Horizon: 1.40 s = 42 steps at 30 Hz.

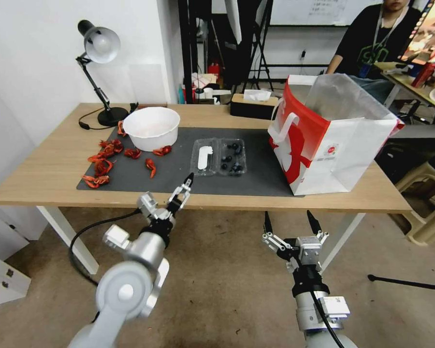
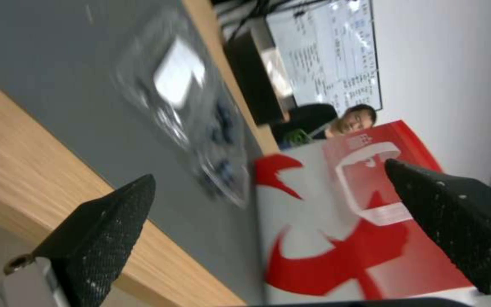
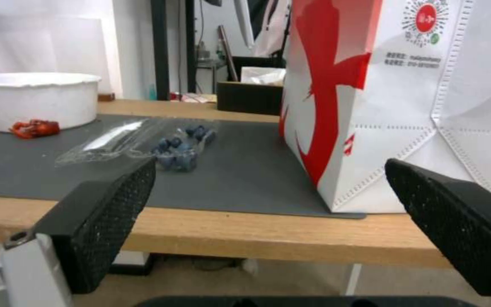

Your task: Close the takeout container lid, then place the container into the takeout bag.

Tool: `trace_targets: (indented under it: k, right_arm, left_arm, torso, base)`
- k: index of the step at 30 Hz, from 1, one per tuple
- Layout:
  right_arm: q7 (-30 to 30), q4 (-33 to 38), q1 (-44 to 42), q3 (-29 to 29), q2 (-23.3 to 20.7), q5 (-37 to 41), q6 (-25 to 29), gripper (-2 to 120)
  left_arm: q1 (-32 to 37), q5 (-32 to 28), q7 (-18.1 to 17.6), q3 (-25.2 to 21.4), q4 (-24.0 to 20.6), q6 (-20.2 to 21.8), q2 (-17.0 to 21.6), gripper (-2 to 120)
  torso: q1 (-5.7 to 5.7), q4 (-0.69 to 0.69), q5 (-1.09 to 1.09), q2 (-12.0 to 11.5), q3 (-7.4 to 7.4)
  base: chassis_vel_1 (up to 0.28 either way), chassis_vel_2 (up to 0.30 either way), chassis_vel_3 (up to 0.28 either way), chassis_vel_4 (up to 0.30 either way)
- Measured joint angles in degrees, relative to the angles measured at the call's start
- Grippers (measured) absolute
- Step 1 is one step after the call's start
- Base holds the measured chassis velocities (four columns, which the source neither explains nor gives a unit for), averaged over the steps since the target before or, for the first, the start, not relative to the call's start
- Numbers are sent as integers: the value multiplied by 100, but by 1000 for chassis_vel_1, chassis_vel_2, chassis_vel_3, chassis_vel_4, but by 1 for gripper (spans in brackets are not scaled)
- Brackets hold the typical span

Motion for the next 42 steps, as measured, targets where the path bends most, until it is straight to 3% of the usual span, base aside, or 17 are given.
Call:
trace_targets:
  k: [1,4,7,19,28,42]
  right_arm:
    - [0,0,0,0,0,0,0,100]
    - [2,-11,-17,66,38,-6,-8,100]
    - [3,-20,-26,111,58,-7,-18,100]
    - [12,-23,-62,271,149,-7,-59,100]
    - [17,13,-76,367,189,8,-68,100]
    - [24,33,-61,392,186,25,-78,100]
  left_arm:
    - [0,0,0,0,0,0,0,100]
    - [-541,-891,-441,105,261,2,-83,100]
    - [-966,-1186,-642,198,546,-54,-144,100]
    - [-1921,-1472,-1224,636,1411,-169,-439,100]
    - [-2275,-1342,-1271,728,2024,-245,-607,100]
    - [-2470,-1191,-1229,716,2455,-345,-651,100]
  torso:
    - [0,0,0,0,0]
    - [0,-1,1,0,-1]
    - [0,-1,0,0,0]
    - [1,-1,0,0,0]
    - [1,0,0,0,0]
    - [-1,-1,0,1,-2]
  base:
    - [0,0,0,0]
    - [0,0,0,0]
    - [0,0,0,0]
    - [0,0,0,0]
    - [0,0,0,0]
    - [0,0,0,0]
